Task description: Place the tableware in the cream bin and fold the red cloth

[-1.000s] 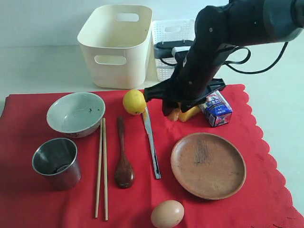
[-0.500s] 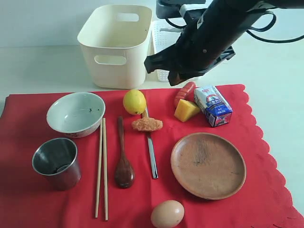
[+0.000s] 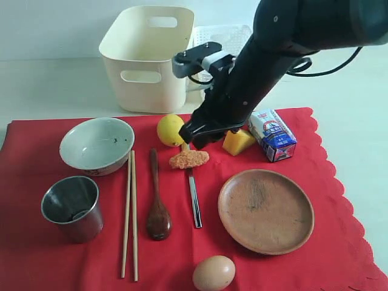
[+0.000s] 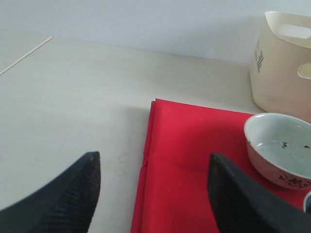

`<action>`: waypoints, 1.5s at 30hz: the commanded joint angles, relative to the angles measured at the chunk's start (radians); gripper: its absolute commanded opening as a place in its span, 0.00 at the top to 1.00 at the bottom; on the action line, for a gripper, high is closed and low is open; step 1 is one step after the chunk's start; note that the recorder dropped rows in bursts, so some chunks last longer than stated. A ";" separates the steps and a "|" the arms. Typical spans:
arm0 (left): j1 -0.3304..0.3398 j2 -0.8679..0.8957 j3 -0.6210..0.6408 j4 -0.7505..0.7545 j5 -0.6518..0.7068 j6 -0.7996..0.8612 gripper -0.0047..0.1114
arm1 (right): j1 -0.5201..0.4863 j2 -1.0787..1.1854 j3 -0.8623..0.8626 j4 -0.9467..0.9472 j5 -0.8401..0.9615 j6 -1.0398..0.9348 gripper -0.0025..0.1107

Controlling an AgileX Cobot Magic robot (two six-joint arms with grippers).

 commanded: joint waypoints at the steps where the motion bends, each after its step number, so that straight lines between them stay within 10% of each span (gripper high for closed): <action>1: 0.001 -0.006 0.000 0.005 -0.006 0.005 0.43 | 0.003 0.056 -0.007 0.029 -0.064 -0.151 0.54; 14: 0.001 -0.006 0.000 0.005 -0.006 0.005 0.43 | 0.003 0.215 -0.075 0.184 -0.096 -0.453 0.37; 25: 0.001 -0.006 0.000 0.005 -0.006 0.005 0.43 | 0.003 0.245 -0.086 0.012 -0.084 -0.269 0.96; 45: 0.001 -0.006 0.000 0.005 -0.006 0.005 0.43 | 0.003 -0.046 -0.086 -0.008 0.107 -0.139 0.98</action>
